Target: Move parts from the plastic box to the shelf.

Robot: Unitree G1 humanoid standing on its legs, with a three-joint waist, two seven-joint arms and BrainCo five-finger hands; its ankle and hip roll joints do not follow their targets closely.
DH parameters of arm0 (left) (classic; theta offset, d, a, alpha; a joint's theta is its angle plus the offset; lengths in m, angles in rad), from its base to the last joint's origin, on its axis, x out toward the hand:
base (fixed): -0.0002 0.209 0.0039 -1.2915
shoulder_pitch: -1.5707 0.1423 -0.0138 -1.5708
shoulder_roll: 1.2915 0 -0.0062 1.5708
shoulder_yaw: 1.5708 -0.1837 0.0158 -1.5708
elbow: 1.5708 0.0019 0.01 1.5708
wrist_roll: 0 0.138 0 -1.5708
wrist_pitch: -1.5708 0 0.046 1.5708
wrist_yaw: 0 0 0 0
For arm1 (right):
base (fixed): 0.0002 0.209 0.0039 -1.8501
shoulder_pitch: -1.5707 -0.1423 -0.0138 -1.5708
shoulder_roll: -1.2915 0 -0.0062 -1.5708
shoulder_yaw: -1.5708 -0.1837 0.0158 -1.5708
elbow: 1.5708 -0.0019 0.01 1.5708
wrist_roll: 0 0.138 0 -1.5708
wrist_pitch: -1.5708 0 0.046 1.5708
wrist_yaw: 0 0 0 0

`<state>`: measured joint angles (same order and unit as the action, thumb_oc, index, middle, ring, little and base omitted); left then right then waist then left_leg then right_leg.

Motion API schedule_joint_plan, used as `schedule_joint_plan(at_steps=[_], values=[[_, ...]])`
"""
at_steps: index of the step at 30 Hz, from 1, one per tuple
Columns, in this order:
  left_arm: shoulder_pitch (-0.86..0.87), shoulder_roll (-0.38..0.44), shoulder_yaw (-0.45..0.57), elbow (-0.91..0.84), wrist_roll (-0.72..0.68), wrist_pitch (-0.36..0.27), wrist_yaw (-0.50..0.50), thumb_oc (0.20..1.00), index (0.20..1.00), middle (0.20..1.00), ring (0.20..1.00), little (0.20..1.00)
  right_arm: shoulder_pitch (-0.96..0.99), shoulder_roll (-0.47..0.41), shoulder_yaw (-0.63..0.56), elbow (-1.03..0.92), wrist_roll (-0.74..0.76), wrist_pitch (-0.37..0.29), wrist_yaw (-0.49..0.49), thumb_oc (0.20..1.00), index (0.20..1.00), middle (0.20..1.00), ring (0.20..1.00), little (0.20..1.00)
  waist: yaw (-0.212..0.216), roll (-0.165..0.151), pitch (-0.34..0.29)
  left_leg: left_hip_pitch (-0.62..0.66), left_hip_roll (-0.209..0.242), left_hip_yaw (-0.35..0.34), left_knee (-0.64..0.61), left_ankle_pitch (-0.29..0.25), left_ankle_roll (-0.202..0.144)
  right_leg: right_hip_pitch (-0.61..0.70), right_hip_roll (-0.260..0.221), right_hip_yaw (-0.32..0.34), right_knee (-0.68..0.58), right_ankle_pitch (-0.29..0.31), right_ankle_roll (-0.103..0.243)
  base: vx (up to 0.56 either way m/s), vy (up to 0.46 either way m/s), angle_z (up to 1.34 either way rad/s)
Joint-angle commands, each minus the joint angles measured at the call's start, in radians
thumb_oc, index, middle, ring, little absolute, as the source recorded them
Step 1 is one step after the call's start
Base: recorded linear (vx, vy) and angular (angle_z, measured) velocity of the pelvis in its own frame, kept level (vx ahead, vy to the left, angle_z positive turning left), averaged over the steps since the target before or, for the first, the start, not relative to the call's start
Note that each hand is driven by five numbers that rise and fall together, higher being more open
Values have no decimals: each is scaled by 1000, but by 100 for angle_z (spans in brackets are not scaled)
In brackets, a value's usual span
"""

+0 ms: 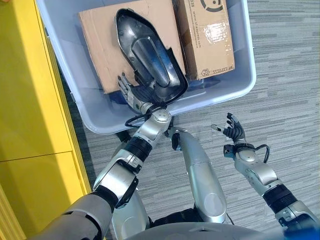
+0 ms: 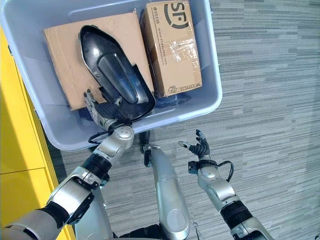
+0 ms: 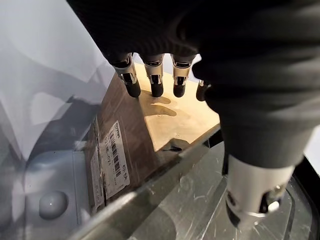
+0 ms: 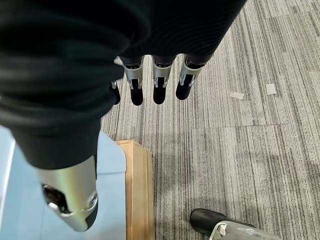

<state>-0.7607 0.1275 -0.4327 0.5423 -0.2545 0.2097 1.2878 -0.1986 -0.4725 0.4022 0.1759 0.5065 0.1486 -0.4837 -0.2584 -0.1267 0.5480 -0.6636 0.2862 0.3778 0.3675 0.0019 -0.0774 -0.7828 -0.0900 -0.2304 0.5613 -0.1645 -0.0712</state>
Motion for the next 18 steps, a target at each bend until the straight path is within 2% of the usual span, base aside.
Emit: schedule_joint_plan(at_steps=[1, 2, 5, 8, 10, 12, 15, 18], values=[[21, -29, -46, 30, 56, 51, -50, 1000, 1000, 1000, 1000, 1000, 27, -3, -31, -26, -1, -11, -8, 1000, 1000, 1000, 1000, 1000, 8, -37, -28, -52, 21, -9, 94, -24, -43, -22, 18, 27, -25, 59, 108, -6, -52, 0], [12, -13, -68, 22, 105, 116, -65, 1000, 1000, 1000, 1000, 1000, 28, -8, -31, -31, 7, -10, -5, 1000, 1000, 1000, 1000, 1000, 7, -41, -28, -58, 22, -8, 95, -30, -42, -26, 18, 25, -28, 64, 108, -7, -48, 0], [5, -3, -90, 15, 92, 163, -76, 1000, 1000, 1000, 1000, 1000, 34, -13, -30, -40, 10, -9, -3, 1000, 1000, 1000, 1000, 1000, 3, -45, -28, -64, 21, -6, 97, -36, -40, -33, 19, 26, -28, 68, 109, -2, -14, 0], [-7, 6, -119, 17, 190, 214, -139, 1000, 1000, 1000, 1000, 1000, 35, -16, -27, -37, 14, -10, 4, 1000, 1000, 1000, 1000, 1000, -2, -47, -28, -70, 24, -4, 101, -42, -39, -41, 17, 25, -26, 70, 109, 0, 0, 0], [-18, 17, -139, 11, 203, 239, -175, 1000, 1000, 1000, 1000, 1000, 38, -21, -28, -38, 10, -11, 15, 1000, 1000, 1000, 1000, 1000, -7, -47, -28, -70, 25, -1, 101, -40, -40, -44, 18, 27, -27, 71, 109, 0, 0, 0], [-29, 17, -157, 10, 183, 261, -205, 1000, 1000, 1000, 1000, 1000, 36, -25, -27, -38, 7, -11, 19, 1000, 1000, 1000, 1000, 1000, -13, -45, -28, -73, 24, 3, 103, -42, -40, -50, 19, 31, -25, 71, 108, 12, 42, -7], [-37, 8, -161, 29, 170, 251, -191, 1000, 1000, 1000, 1000, 1000, 31, -23, -23, -28, -2, -14, 27, 1000, 1000, 1000, 1000, 1000, -18, -42, -28, -72, 23, 7, 102, -42, -38, -56, 19, 35, -19, 70, 108, 12, 29, -9], [-44, 4, -166, 35, 133, 243, -243, 1000, 1000, 1000, 1000, 1000, 30, -25, -21, -29, -7, -14, 32, 1000, 1000, 1000, 1000, 1000, -21, -42, -28, -81, 24, 9, 106, -44, -38, -66, 18, 35, -17, 71, 107, 3, 5, 3]])
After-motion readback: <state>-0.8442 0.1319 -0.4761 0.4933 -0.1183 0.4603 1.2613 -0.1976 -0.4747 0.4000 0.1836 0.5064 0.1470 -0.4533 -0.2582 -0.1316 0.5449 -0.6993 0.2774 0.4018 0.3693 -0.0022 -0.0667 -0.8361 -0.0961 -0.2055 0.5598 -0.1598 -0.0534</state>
